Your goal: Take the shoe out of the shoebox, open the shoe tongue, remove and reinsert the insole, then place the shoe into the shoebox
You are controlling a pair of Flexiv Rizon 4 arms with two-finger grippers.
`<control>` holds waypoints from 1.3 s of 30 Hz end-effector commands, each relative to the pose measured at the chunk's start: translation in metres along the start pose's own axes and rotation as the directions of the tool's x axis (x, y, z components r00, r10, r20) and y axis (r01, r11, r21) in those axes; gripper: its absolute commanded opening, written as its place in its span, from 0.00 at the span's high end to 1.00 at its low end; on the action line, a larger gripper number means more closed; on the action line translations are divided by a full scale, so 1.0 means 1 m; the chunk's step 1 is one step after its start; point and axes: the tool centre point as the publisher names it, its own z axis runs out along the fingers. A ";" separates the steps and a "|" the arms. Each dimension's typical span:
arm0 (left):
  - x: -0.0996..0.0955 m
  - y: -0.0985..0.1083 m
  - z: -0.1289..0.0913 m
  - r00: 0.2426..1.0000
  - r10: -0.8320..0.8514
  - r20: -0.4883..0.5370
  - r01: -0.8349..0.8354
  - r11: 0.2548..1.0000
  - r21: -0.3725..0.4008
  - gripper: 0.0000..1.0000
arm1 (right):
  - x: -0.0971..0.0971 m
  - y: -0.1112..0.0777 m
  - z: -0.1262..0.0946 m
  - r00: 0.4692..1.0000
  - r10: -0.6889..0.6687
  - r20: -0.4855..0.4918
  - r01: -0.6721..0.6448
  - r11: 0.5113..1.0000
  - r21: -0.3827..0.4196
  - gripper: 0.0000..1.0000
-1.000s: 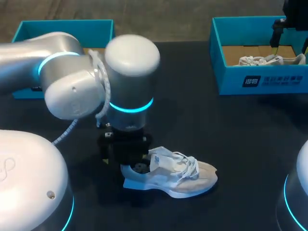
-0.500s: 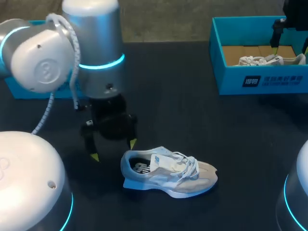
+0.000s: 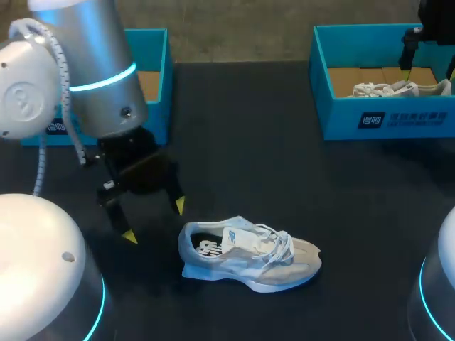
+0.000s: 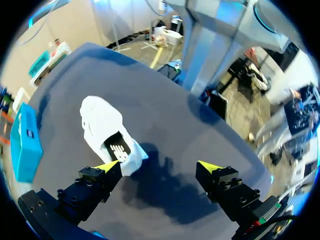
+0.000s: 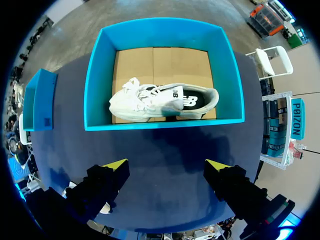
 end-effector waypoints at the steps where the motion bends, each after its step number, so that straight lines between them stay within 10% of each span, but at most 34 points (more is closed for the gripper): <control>1: 0.006 0.004 0.000 0.998 -0.011 0.065 0.010 1.000 0.013 0.00 | 0.000 -0.001 0.000 1.000 0.000 0.000 0.000 1.000 -0.002 0.00; 13: 0.006 0.004 0.000 0.998 -0.011 0.065 0.010 1.000 0.013 0.00 | 0.000 -0.001 0.000 1.000 0.000 0.000 0.000 1.000 -0.002 0.00; 22: 0.023 0.017 -0.003 0.914 -0.353 0.200 0.310 0.925 0.219 0.00 | 0.000 -0.001 0.000 1.000 0.000 0.000 0.000 1.000 -0.002 0.00; 39: 0.052 0.045 0.026 0.873 -0.452 0.184 0.285 0.779 0.559 0.00 | 0.000 -0.001 0.000 1.000 0.000 0.000 0.000 1.000 -0.002 0.00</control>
